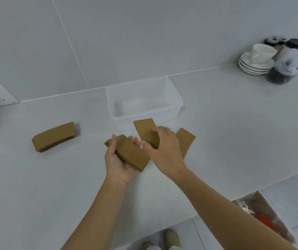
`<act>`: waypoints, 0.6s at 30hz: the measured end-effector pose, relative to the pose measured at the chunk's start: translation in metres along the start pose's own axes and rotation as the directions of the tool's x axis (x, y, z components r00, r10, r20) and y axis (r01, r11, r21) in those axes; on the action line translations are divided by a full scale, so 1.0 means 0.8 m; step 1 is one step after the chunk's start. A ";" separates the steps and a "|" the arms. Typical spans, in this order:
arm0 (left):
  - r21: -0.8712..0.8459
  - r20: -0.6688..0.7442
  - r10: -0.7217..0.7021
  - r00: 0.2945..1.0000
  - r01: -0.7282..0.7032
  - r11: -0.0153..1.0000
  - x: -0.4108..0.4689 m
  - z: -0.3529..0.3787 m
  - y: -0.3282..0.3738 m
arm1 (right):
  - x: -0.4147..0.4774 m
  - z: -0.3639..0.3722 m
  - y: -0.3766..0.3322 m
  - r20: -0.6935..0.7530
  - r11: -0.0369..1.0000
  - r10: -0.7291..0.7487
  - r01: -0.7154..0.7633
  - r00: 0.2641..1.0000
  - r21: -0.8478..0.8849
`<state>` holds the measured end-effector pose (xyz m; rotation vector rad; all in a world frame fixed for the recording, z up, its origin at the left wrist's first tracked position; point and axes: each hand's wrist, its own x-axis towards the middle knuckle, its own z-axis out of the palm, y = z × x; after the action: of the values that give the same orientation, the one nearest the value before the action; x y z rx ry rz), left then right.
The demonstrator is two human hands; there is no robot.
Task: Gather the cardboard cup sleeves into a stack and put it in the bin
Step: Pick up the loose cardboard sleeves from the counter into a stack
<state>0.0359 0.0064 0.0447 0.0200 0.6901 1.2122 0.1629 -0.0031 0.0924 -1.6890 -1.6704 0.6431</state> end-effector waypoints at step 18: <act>0.068 0.079 -0.094 0.992 0.089 0.994 -0.002 0.002 -0.029 | -0.024 0.035 0.032 0.249 0.980 -0.188 0.199 0.950 -0.018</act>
<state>0.0562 -0.0036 0.0383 0.0903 0.6510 1.0950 0.1582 -0.0176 0.0529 -1.4971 -2.0083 0.7497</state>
